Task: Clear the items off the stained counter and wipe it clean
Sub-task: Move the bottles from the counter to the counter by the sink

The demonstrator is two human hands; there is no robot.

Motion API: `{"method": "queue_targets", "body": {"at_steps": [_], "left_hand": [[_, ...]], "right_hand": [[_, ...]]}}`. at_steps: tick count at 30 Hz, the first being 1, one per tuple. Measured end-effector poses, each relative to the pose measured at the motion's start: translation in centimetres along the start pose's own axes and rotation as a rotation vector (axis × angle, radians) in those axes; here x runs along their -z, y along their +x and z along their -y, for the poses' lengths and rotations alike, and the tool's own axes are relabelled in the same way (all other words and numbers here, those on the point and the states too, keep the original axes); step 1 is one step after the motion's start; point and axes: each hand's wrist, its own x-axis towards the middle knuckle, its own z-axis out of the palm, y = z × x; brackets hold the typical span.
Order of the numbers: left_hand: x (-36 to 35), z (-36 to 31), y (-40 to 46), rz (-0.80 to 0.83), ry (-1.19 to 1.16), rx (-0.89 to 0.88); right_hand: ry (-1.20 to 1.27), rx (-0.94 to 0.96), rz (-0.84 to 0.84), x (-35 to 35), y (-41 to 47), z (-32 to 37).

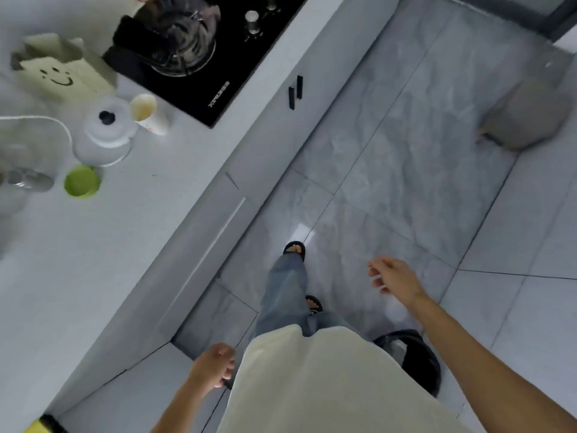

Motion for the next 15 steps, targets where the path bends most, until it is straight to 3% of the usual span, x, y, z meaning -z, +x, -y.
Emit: {"method": "queue_targets", "body": {"at_steps": [6, 10, 15], "left_hand": [[4.3, -13.6, 3.3, -0.019, 0.142, -0.075], [5.0, -25.4, 3.4, 0.021, 0.186, -0.207], [3.7, -40.1, 2.8, 0.103, 0.248, -0.377]], "right_hand": [[0.101, -0.085, -0.049, 1.8, 3.2, 2.6], [0.124, -0.245, -0.097, 3.2, 3.4, 0.7], [0.336, -0.472, -0.14, 4.8, 2.9, -2.3]]}}
